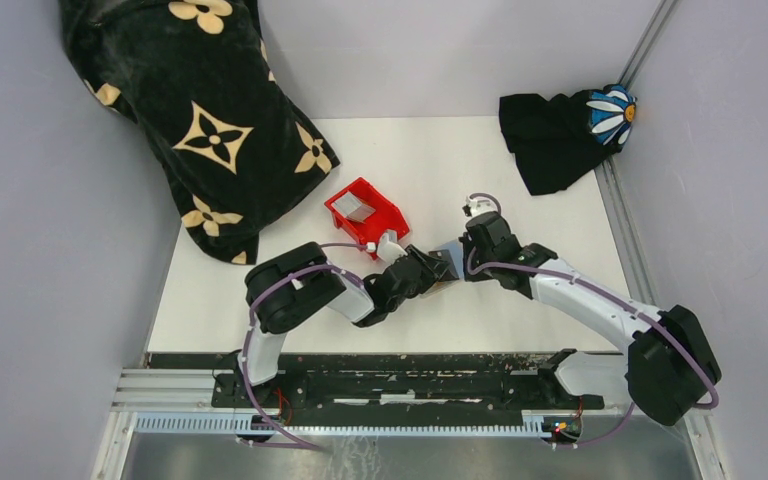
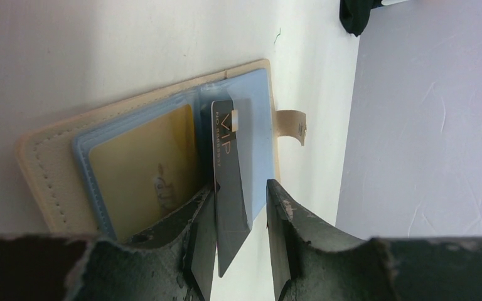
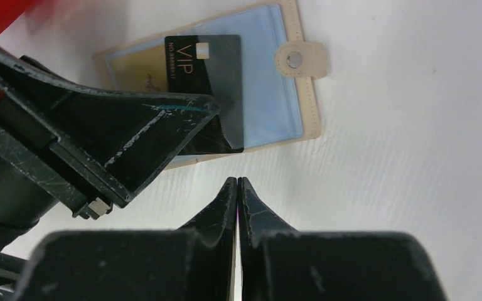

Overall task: Put the credit cards into the card holder
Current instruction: Insert the credit card into the card holder.

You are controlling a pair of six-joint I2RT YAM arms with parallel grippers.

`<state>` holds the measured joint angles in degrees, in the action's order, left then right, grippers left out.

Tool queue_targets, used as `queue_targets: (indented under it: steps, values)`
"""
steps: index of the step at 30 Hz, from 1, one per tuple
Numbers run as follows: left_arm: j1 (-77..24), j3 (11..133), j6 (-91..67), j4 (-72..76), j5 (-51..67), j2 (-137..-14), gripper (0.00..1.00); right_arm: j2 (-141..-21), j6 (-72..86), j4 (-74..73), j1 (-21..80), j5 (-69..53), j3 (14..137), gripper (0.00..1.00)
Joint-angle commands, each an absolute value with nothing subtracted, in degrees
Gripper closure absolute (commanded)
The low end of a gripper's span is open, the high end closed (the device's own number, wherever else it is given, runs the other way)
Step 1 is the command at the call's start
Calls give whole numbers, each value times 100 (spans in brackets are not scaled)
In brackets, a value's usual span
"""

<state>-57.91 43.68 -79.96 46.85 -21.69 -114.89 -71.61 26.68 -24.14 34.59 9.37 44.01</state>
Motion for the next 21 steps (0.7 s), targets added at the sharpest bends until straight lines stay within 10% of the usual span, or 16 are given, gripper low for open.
queue_targets:
  steps: [1, 21]
  values:
    - [-5698, 4190, -7916, 4717, -1970, -11758, 58, -6940, 2652, -1727, 3660, 992, 4117, 97]
    - [-5535, 4171, -7984, 4980, -1252, -11920, 58, -7757, 2527, 177, 4948, 1536, 3557, 99]
